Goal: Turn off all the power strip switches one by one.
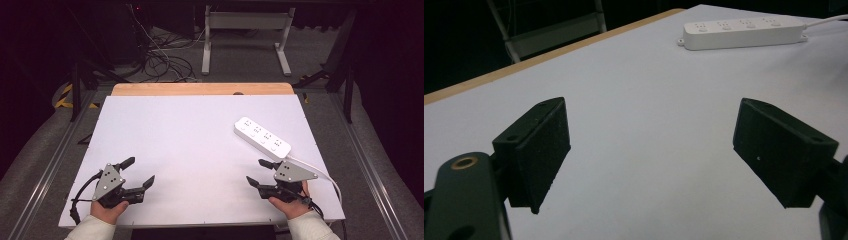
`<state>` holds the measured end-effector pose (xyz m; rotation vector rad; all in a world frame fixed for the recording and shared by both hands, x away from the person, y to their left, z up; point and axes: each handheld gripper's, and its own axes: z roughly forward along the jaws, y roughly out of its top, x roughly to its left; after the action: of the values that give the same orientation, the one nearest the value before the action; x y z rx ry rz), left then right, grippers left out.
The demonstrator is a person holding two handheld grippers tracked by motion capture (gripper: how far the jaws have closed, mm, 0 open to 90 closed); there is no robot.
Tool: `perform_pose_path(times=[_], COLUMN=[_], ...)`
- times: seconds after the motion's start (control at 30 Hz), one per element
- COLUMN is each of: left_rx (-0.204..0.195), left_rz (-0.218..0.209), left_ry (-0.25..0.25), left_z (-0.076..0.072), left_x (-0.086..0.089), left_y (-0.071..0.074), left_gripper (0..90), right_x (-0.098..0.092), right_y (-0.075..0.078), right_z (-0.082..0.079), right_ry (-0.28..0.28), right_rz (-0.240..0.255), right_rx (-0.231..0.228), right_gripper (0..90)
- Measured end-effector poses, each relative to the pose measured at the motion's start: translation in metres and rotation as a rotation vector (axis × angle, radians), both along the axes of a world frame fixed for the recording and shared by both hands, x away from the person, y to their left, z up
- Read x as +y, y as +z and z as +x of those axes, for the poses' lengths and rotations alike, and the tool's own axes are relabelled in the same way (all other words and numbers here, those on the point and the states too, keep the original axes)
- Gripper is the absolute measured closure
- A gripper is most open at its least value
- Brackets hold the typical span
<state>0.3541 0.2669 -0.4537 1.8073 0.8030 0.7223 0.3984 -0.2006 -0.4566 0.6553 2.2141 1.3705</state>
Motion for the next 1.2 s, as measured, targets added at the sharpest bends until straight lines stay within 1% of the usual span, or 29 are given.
perform_pose_path(times=[0.07, 0.1, 0.23, 0.27, 0.33, 0.43, 0.47, 0.5, 0.53, 0.6, 0.8, 0.87, 0.9, 0.93, 1.03, 1.1, 1.13, 1.17, 1.2], left_rx=[0.001, -0.003, -0.008, -0.012, -0.009, -0.009, -0.009, -0.007, -0.013, -0.006, -0.007, -0.009, -0.013, -0.006, -0.005, -0.005, -0.008, -0.008, -0.004], left_rz=[-0.003, 0.005, 0.010, 0.018, 0.016, 0.011, 0.018, 0.029, 0.032, 0.021, 0.023, 0.026, 0.037, 0.029, 0.030, 0.028, 0.037, 0.037, 0.033], left_ry=[0.005, 0.011, 0.010, 0.009, 0.010, 0.016, 0.018, 0.025, 0.028, 0.027, 0.024, 0.027, 0.031, 0.032, 0.035, 0.033, 0.035, 0.035, 0.035], left_z=[0.000, -0.001, -0.001, -0.001, -0.001, -0.001, -0.001, 0.000, 0.000, 0.000, -0.001, 0.000, 0.000, 0.000, 0.000, 0.000, 0.000, 0.000, 0.000], left_x=[0.000, 0.000, -0.001, -0.001, -0.002, -0.001, -0.001, -0.001, 0.000, -0.001, -0.001, -0.001, -0.001, -0.001, 0.000, -0.001, -0.001, -0.001, -0.001], left_y=[0.000, 0.000, 0.000, 0.000, 0.000, 0.000, 0.000, 0.000, 0.000, 0.000, 0.000, 0.000, 0.000, -0.001, -0.001, -0.001, -0.001, -0.001, -0.001], left_gripper=[16.1, 16.1, 16.1, 16.2, 16.2, 16.2, 16.3, 16.3, 16.4, 16.4, 16.4, 16.4, 16.4, 16.4, 16.4, 16.4, 16.4, 16.4, 16.4], right_x=[0.000, 0.001, 0.001, 0.000, 0.001, 0.002, 0.002, 0.002, 0.002, 0.003, 0.003, 0.003, 0.003, 0.003, 0.003, 0.004, 0.004, 0.004, 0.004], right_y=[0.000, 0.000, 0.001, 0.001, 0.002, 0.003, 0.004, 0.004, 0.005, 0.006, 0.006, 0.008, 0.011, 0.013, 0.017, 0.024, 0.026, 0.026, 0.030], right_z=[0.000, 0.000, -0.001, -0.001, -0.001, -0.001, -0.001, -0.001, -0.002, -0.002, -0.001, 0.000, 0.001, 0.002, 0.002, 0.004, 0.005, 0.005, 0.007], right_ry=[0.005, 0.006, 0.005, 0.006, 0.002, 0.012, 0.021, 0.021, 0.039, 0.042, 0.050, 0.057, 0.053, 0.048, 0.044, 0.037, 0.036, 0.036, 0.040], right_rz=[-0.007, -0.012, -0.014, -0.014, -0.017, -0.026, -0.025, -0.025, -0.028, -0.034, -0.029, -0.023, -0.027, -0.031, -0.032, -0.043, -0.046, -0.046, -0.048], right_rx=[-0.004, -0.005, -0.015, -0.017, -0.020, -0.022, -0.024, -0.024, -0.030, -0.034, -0.031, -0.020, -0.005, -0.004, 0.002, -0.003, -0.009, -0.009, -0.006], right_gripper=[32.4, 32.3, 32.4, 32.3, 31.6, 36.5, 39.8, 39.8, 43.9, 45.2, 47.2, 49.6, 51.1, 51.5, 51.2, 47.1, 46.2, 46.2, 45.2])
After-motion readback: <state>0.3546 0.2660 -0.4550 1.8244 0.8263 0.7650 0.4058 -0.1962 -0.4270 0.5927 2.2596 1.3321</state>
